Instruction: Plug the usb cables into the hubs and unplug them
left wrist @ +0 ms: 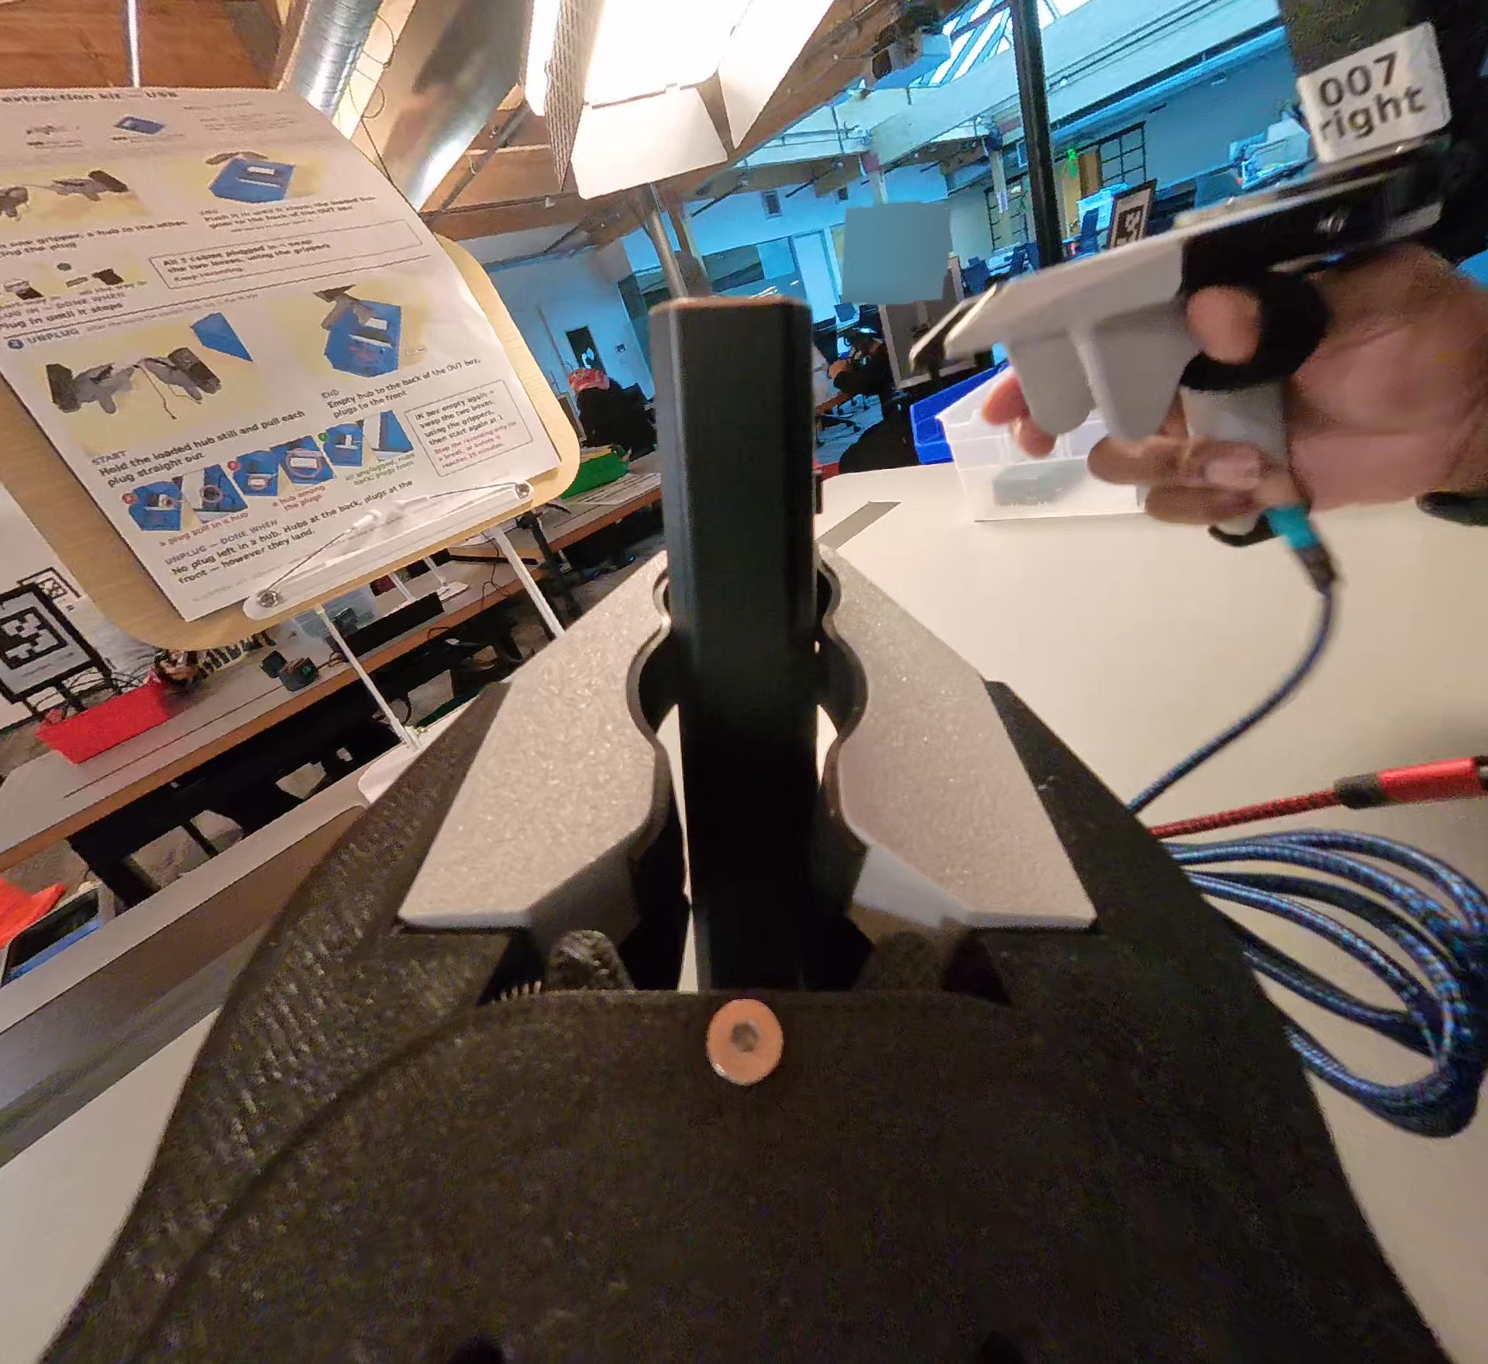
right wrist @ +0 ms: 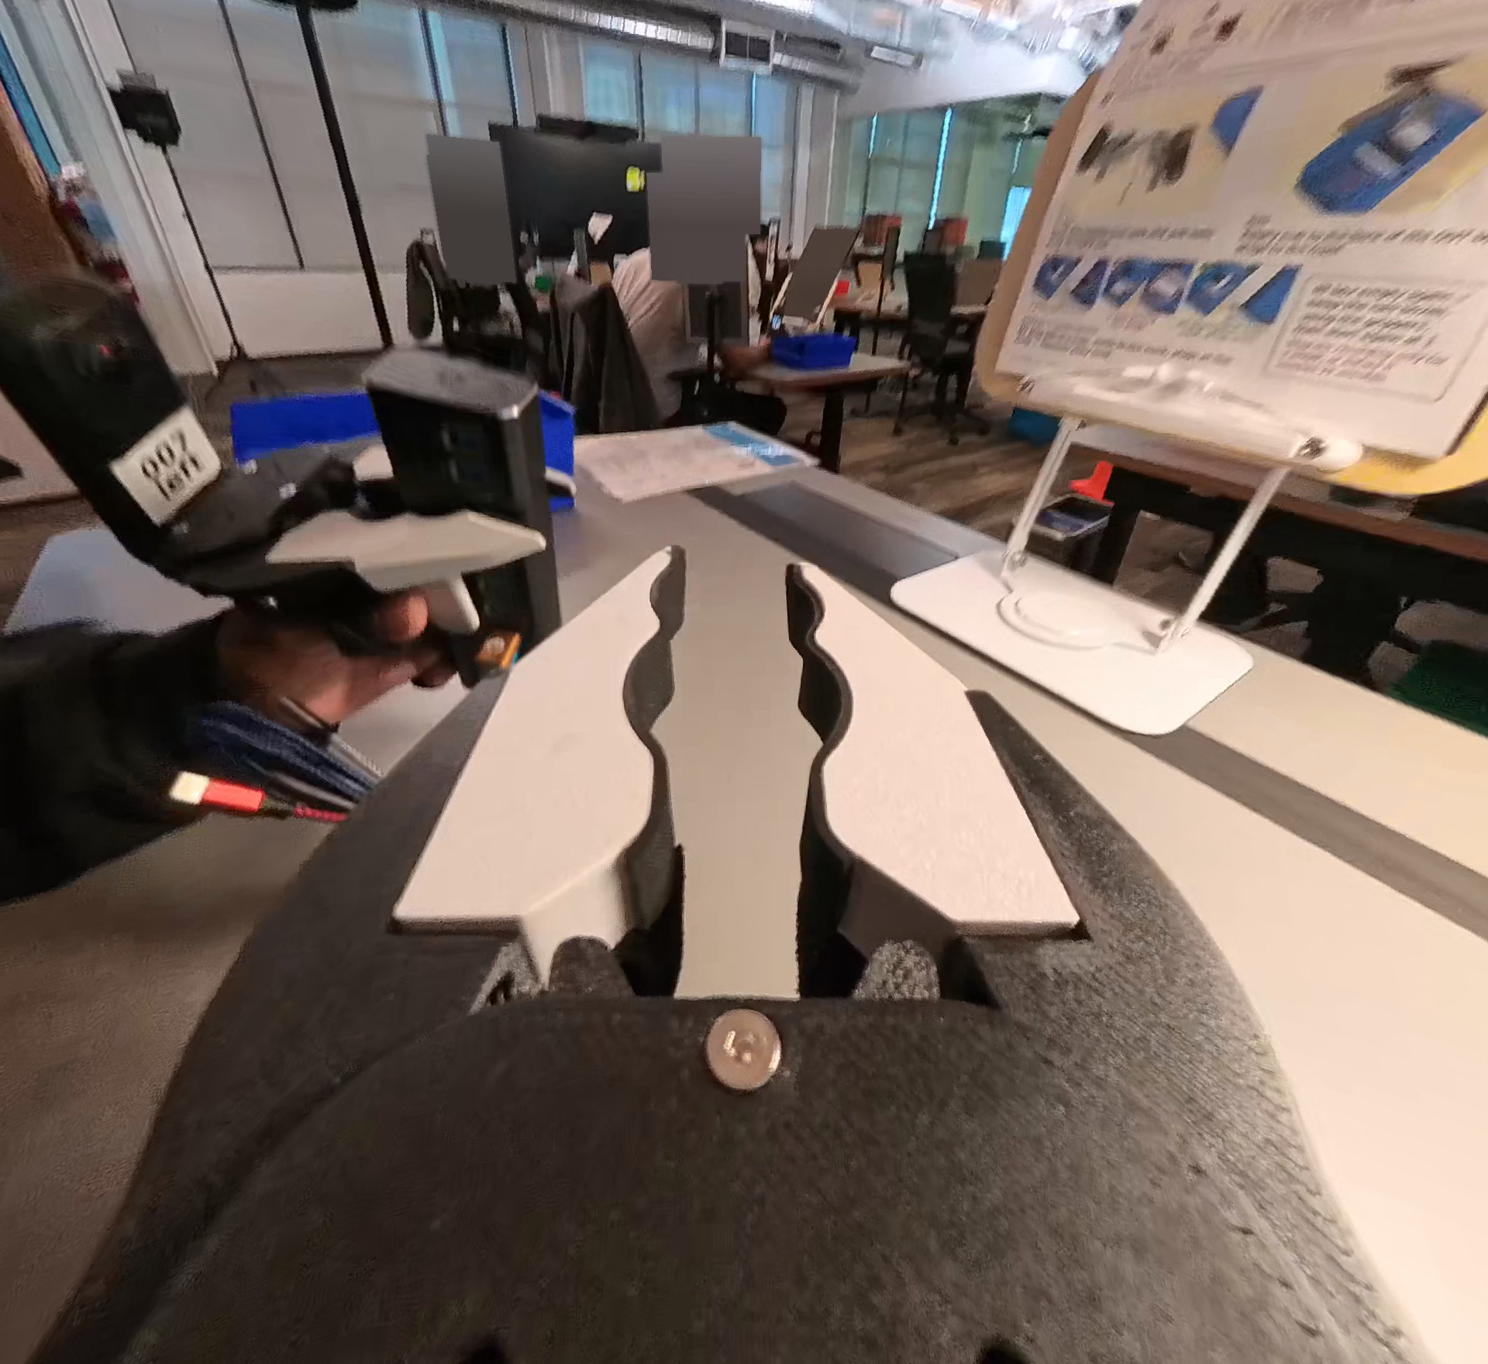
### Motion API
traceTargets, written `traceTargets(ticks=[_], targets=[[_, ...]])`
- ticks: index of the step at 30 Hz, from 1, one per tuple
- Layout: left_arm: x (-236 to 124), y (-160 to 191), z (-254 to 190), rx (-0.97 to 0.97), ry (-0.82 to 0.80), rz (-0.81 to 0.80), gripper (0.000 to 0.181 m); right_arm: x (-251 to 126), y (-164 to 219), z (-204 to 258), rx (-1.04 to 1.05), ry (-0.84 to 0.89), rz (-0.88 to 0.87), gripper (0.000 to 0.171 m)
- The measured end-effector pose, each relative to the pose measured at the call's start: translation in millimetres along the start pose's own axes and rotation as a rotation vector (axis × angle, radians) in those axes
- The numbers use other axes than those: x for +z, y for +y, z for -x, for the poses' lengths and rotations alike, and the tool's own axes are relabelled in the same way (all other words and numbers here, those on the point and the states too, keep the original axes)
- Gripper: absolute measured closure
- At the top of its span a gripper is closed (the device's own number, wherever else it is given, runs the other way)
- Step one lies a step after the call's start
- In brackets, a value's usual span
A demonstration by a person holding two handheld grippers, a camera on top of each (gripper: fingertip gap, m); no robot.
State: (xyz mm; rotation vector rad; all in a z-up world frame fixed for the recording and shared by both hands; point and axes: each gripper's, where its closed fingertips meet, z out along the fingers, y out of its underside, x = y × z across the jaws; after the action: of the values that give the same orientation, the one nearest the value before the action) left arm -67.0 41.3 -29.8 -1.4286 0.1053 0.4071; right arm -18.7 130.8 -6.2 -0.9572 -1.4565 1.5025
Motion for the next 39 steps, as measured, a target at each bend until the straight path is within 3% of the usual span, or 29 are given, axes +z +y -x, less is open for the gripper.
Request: traceTargets(ticks=[4,11,17,19,20,24,30,39], targets=[[0.2,-0.1,-0.9,-0.002,0.002,-0.006,0.152,-6.4,-5.9,-9.7,0.033,0.014,-0.014,0.148],[3.8,-2.5,-14.9,0.021,0.029,-0.023,0.152,29.0,71.1,71.7,-0.023,-0.241,0.266,0.147],[6.4,-5.0,-25.5,0.031,0.035,-0.04,0.152,40.4,105.5,110.1,-0.093,-0.309,0.397,0.147],[7.1,-5.2,-29.1,0.03,0.041,-0.043,0.153,43.2,110.5,110.8,-0.117,-0.29,0.41,0.151],[7.6,-5.0,-29.9,0.033,0.039,-0.043,0.152,44.6,110.3,107.4,-0.133,-0.263,0.404,0.163],[9.4,-2.5,-20.9,0.034,-0.022,-0.033,0.15,47.6,105.8,89.4,-0.176,-0.152,0.386,0.169],[13.2,21.4,-7.3,-0.072,-0.053,0.087,0.149,47.6,101.7,50.2,-0.294,0.06,0.356,0.17],[17.7,43.2,-4.1,-0.269,-0.034,0.144,0.142,47.9,97.3,42.6,-0.213,0.097,0.299,0.17]])
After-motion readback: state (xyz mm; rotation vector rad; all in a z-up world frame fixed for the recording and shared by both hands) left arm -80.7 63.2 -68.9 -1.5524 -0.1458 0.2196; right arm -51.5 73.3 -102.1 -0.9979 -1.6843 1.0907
